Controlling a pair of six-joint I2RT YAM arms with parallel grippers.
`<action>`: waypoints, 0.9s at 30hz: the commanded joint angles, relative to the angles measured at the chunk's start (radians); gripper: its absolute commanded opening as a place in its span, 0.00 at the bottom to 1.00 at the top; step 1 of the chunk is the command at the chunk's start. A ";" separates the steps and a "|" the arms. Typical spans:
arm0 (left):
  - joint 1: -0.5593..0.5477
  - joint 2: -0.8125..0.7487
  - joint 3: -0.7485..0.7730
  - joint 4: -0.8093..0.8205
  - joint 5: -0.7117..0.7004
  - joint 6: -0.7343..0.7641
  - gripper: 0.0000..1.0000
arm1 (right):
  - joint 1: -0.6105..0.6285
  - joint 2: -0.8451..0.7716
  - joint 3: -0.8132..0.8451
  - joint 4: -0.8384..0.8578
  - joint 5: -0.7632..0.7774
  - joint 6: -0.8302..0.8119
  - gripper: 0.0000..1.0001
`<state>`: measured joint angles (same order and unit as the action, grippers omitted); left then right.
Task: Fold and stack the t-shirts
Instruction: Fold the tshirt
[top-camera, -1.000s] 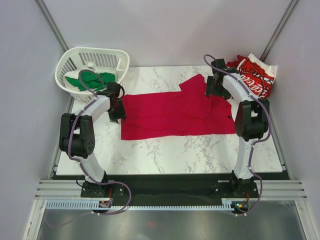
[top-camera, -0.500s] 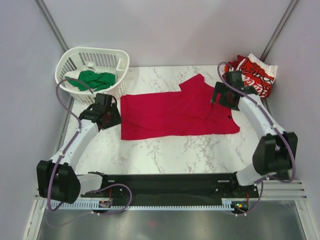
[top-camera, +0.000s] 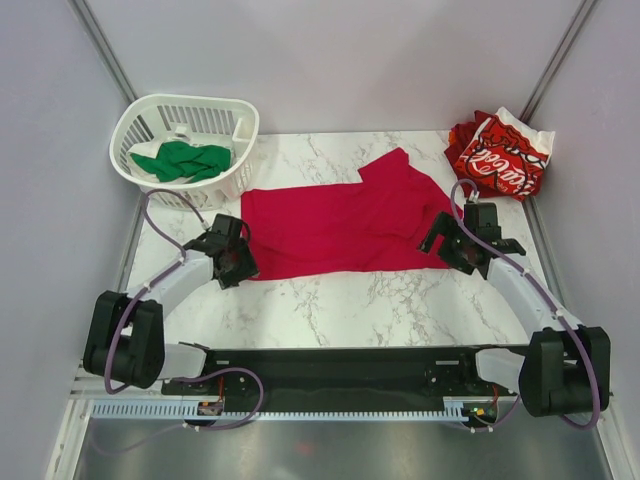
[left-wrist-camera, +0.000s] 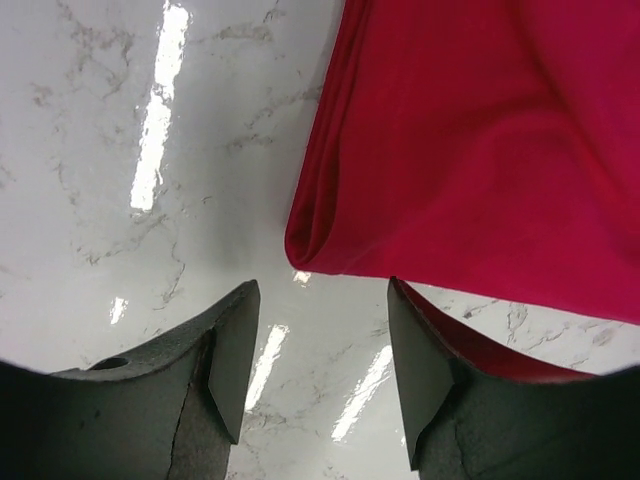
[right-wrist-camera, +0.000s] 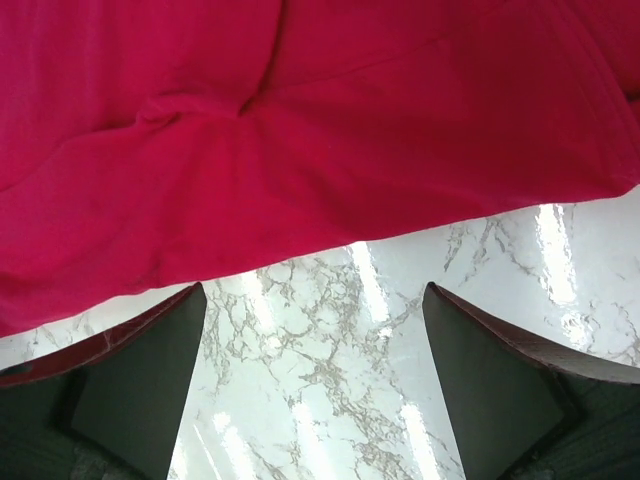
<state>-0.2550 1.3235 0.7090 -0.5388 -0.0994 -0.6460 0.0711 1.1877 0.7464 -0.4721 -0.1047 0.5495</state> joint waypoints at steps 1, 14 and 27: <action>-0.006 0.025 -0.011 0.120 -0.036 -0.060 0.62 | -0.011 -0.016 -0.030 0.061 -0.059 0.006 0.97; 0.006 0.195 0.063 0.143 -0.088 -0.034 0.37 | -0.060 0.073 -0.025 0.124 -0.130 0.001 0.98; 0.025 0.212 0.064 0.152 -0.083 -0.018 0.02 | -0.255 0.107 -0.097 0.127 -0.038 0.046 0.94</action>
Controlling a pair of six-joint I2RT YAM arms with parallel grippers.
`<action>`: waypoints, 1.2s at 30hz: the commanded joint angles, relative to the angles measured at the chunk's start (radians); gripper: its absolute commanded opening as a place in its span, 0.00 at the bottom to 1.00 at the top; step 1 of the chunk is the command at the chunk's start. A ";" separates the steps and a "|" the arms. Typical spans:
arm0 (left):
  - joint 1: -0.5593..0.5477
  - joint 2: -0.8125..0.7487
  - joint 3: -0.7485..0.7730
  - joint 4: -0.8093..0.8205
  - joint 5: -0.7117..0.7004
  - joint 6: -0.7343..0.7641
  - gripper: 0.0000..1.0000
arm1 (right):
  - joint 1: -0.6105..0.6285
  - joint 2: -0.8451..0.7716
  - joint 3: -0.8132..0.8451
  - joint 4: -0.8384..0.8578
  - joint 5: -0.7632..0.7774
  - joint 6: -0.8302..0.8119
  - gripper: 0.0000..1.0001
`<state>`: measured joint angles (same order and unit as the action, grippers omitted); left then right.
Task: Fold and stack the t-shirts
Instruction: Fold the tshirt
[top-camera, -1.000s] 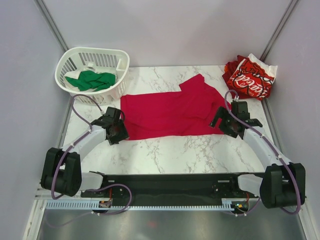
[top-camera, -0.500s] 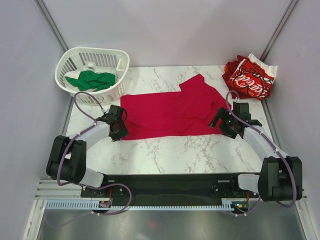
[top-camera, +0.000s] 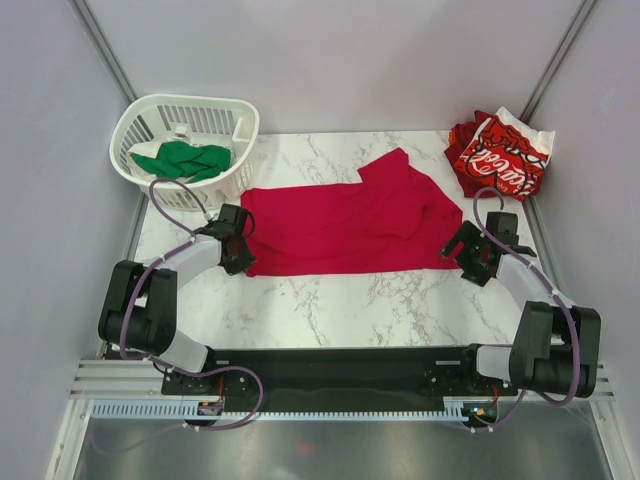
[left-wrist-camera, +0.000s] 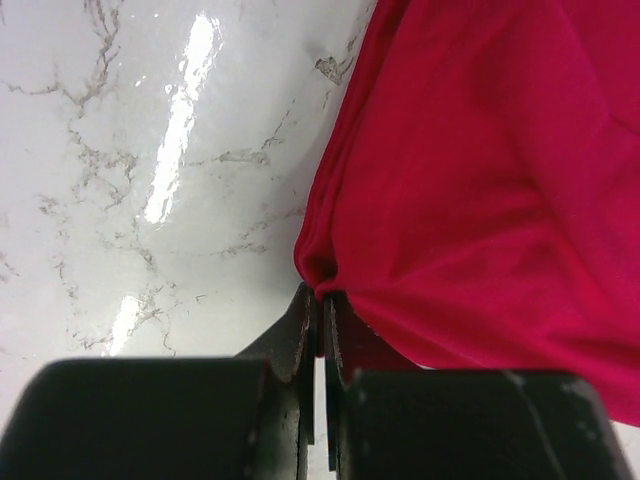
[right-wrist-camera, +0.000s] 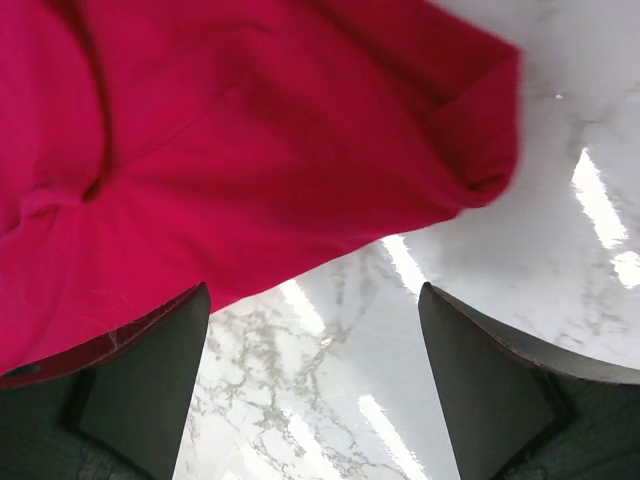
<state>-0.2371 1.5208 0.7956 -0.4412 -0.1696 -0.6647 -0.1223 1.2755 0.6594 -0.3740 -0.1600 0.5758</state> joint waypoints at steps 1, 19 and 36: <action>0.007 0.018 -0.021 0.055 -0.013 0.002 0.02 | -0.077 0.025 -0.006 0.033 0.005 0.025 0.93; 0.007 0.042 -0.006 0.056 0.005 0.013 0.02 | -0.157 0.154 -0.014 0.184 0.148 0.079 0.54; -0.004 -0.361 -0.165 -0.066 0.114 -0.073 0.02 | -0.187 -0.031 0.005 -0.026 0.154 0.073 0.00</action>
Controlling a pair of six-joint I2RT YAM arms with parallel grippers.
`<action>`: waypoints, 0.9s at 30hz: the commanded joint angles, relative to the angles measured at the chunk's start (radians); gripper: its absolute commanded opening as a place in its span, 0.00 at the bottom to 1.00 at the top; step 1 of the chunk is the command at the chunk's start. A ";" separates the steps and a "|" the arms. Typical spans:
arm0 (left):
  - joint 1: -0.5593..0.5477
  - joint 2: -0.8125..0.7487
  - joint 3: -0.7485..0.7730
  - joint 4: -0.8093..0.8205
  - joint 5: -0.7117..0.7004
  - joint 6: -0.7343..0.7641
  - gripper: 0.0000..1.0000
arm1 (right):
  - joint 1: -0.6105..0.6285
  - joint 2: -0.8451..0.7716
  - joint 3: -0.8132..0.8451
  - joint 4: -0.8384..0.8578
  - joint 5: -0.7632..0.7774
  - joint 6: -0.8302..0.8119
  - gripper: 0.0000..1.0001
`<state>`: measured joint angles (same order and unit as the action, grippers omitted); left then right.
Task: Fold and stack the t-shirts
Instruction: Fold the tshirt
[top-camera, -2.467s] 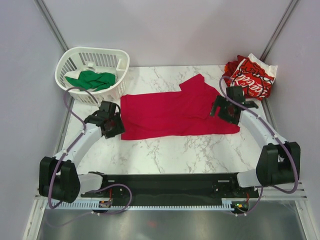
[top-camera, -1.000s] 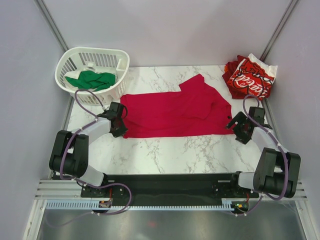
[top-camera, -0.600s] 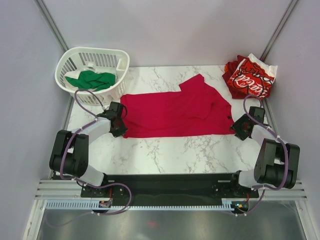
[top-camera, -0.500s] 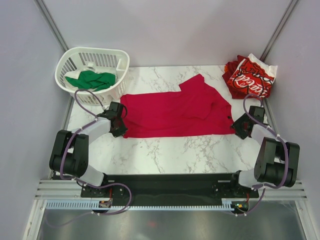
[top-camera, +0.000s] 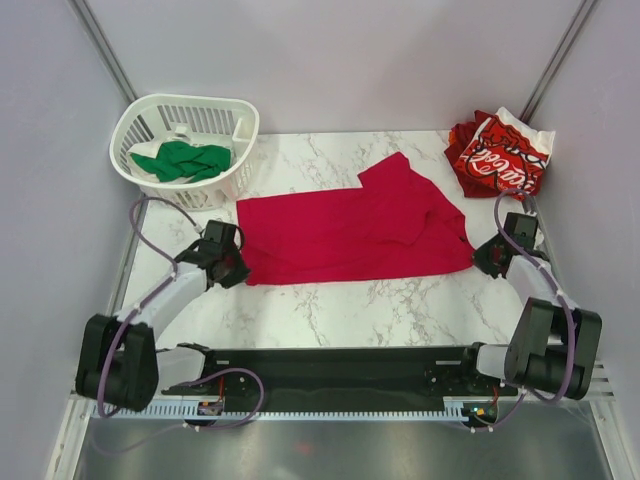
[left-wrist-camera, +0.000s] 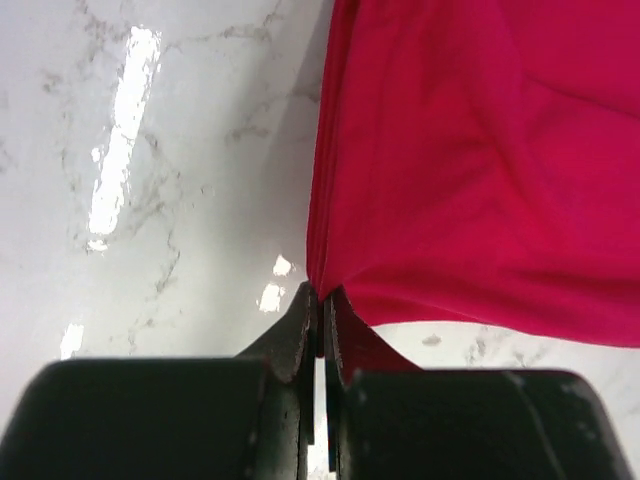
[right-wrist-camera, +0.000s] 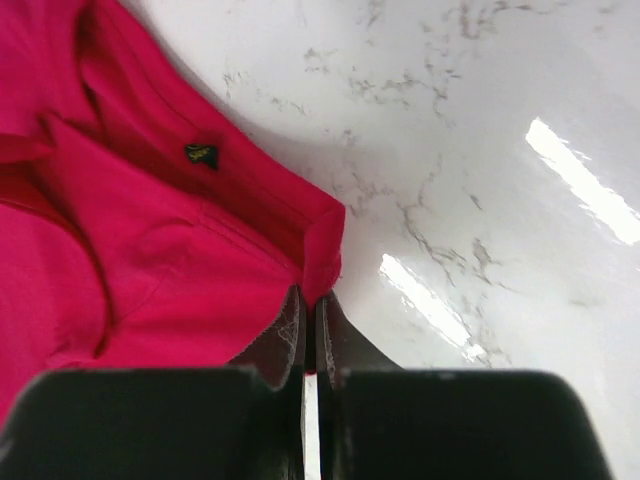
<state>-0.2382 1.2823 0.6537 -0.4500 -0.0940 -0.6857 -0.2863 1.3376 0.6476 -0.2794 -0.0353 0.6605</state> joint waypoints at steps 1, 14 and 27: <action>-0.003 -0.155 -0.032 -0.084 0.037 -0.057 0.02 | -0.030 -0.112 0.015 -0.144 0.053 -0.018 0.00; -0.050 -0.382 -0.042 -0.275 0.198 -0.140 0.45 | -0.100 -0.305 -0.049 -0.331 0.083 0.028 0.80; -0.049 -0.505 0.178 -0.321 0.246 0.193 0.89 | 0.138 -0.279 0.095 -0.108 -0.109 0.005 0.82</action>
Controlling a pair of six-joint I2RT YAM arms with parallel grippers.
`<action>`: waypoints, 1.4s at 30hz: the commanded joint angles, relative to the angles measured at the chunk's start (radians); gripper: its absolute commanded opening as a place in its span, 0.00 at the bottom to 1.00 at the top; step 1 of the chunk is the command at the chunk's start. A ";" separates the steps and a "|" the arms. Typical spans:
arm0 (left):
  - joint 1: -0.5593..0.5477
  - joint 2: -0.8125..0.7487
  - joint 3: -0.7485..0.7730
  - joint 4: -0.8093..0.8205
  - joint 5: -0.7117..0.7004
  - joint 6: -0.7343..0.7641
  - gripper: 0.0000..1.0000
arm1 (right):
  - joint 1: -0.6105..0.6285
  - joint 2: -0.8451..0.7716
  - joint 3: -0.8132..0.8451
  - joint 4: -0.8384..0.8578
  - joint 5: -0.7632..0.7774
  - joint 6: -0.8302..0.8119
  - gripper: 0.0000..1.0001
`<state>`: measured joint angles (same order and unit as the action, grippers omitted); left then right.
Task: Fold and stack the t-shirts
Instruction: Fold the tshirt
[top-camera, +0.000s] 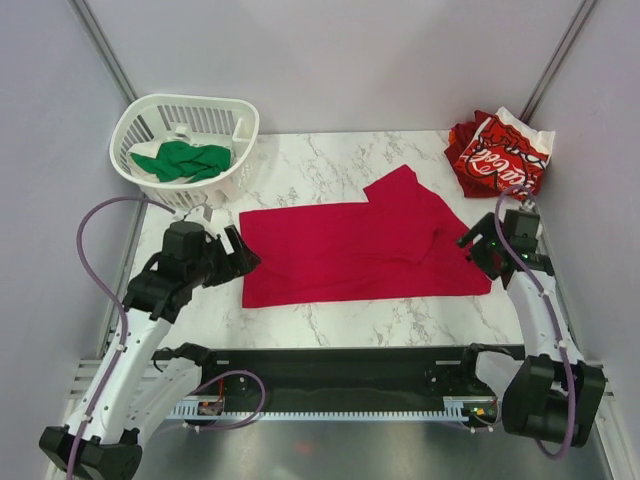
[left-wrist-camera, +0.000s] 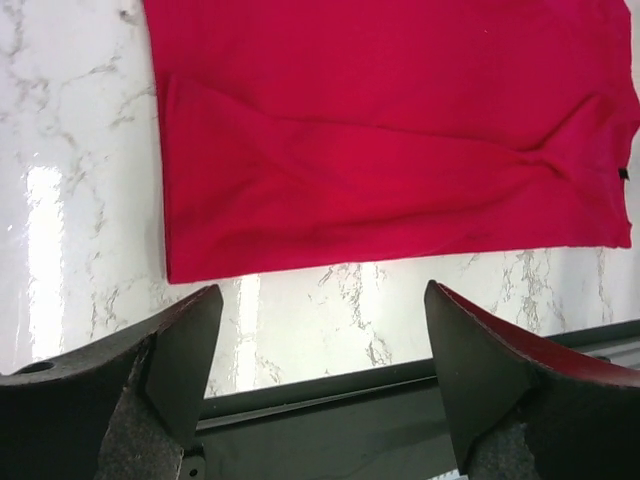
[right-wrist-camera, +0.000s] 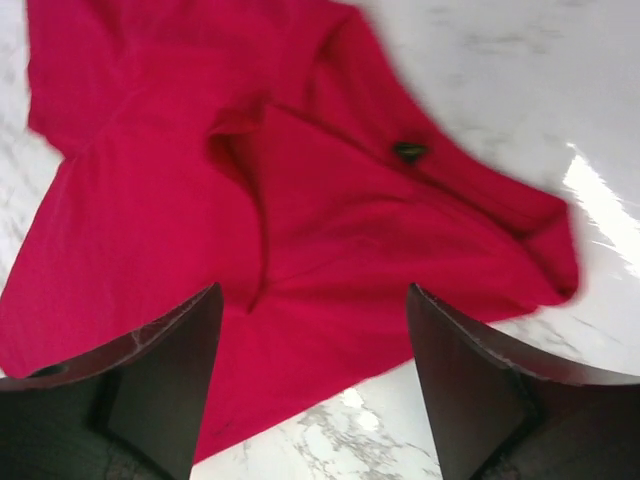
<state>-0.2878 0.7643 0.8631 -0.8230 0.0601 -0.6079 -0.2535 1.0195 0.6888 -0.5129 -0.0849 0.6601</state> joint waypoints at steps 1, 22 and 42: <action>-0.001 0.007 -0.071 0.071 0.092 0.112 0.88 | 0.138 0.077 0.060 0.149 -0.043 0.013 0.80; 0.001 -0.106 -0.085 0.110 -0.034 0.129 0.82 | 0.378 0.435 0.034 0.353 0.039 0.088 0.51; -0.001 -0.109 -0.088 0.111 -0.037 0.128 0.81 | 0.378 0.491 -0.026 0.425 0.042 0.095 0.42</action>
<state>-0.2882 0.6601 0.7784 -0.7517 0.0349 -0.5194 0.1219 1.5021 0.6830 -0.1036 -0.0631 0.7483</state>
